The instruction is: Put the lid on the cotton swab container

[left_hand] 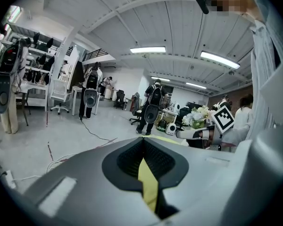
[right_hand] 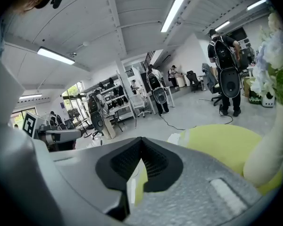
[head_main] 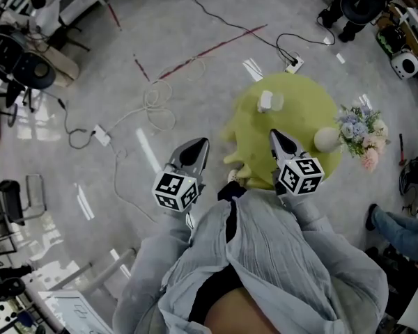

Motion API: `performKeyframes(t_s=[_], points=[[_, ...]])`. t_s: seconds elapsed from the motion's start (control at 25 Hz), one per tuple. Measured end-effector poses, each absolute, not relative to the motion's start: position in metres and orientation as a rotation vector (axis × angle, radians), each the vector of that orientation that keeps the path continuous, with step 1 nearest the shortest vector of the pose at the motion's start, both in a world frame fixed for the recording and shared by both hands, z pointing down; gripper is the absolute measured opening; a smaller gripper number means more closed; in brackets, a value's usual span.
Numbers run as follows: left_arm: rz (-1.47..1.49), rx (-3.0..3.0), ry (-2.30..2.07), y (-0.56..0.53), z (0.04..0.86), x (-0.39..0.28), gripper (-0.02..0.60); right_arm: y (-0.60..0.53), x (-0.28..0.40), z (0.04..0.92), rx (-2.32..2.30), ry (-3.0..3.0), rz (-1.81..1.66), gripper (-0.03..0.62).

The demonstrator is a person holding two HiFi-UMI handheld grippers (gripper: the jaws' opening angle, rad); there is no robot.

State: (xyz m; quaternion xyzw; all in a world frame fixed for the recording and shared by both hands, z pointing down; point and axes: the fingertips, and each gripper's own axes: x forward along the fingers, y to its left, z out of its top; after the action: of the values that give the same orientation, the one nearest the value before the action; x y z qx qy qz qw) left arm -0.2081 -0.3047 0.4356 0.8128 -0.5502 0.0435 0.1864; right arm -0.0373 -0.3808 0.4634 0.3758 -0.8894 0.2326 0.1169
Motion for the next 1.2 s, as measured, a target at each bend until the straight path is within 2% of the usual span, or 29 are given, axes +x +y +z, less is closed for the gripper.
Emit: performKeyframes(t_s=[1.2], points=[[0.203, 2.422, -1.290, -0.404, 0.463, -0.162, 0.014, -0.470, 0.016, 0.520, 1.478, -2.419, 0.730, 0.002]])
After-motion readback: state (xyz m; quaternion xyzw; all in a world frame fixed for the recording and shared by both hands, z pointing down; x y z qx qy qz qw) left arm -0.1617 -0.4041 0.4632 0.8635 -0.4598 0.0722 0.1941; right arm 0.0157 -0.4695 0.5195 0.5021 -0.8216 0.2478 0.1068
